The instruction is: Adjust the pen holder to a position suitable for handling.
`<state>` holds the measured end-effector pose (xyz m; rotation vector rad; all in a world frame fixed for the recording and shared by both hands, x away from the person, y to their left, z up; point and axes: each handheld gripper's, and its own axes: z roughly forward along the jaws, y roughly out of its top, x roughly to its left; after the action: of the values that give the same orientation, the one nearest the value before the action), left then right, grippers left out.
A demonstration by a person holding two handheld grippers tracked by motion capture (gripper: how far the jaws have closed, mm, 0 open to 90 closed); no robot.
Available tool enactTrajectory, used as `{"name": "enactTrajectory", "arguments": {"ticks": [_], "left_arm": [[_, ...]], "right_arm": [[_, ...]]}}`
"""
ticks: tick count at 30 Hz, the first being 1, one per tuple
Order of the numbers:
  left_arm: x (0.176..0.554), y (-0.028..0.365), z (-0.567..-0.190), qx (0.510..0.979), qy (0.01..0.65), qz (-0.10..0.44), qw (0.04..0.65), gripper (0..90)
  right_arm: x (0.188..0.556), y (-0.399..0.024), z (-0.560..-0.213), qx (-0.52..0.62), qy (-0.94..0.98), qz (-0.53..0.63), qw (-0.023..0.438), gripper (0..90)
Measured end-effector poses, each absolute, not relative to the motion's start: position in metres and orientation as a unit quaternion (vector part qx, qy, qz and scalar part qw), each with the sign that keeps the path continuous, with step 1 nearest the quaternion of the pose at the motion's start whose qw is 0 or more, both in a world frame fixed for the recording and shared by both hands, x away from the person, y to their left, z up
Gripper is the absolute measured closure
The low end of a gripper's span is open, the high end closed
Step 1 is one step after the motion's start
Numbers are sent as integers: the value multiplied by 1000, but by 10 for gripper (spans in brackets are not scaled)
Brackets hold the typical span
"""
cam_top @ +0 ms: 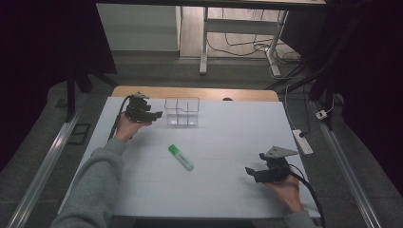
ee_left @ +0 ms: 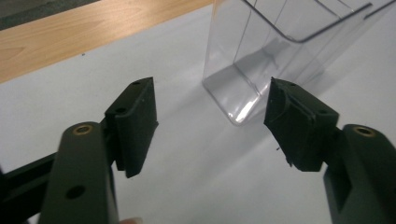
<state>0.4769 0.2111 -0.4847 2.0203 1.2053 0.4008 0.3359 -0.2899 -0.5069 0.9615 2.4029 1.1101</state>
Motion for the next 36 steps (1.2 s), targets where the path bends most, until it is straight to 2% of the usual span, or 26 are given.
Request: {"name": "enactTrajectory", "arguments": {"ticks": [8,9,13,14,15,17,36], "left_arm": [[491,211,-488,782,475,145,376,523],[493,212,-489,780,476,140,381,590],[496,211,-490,782,474,134,383,739],[496,210,-491,784,472,133,382,739],[497,207,-492,788,467,135,377,834],[498,206,-492,791,465,136,374,891],[514,194,-498,792,463,118,379,894]], "right_arm": [[336,-290,-508,336,843,386,163,152],[337,-290,-508,336,844,386,163,152],[337,-290,-508,336,844,386,163,153],[337,-290,-508,336,844,386,163,153],[337,-289,-508,336,844,385,163,153],[337,-289,-509,336,845,384,163,153],[337,-289,-510,334,847,379,163,155]]}}
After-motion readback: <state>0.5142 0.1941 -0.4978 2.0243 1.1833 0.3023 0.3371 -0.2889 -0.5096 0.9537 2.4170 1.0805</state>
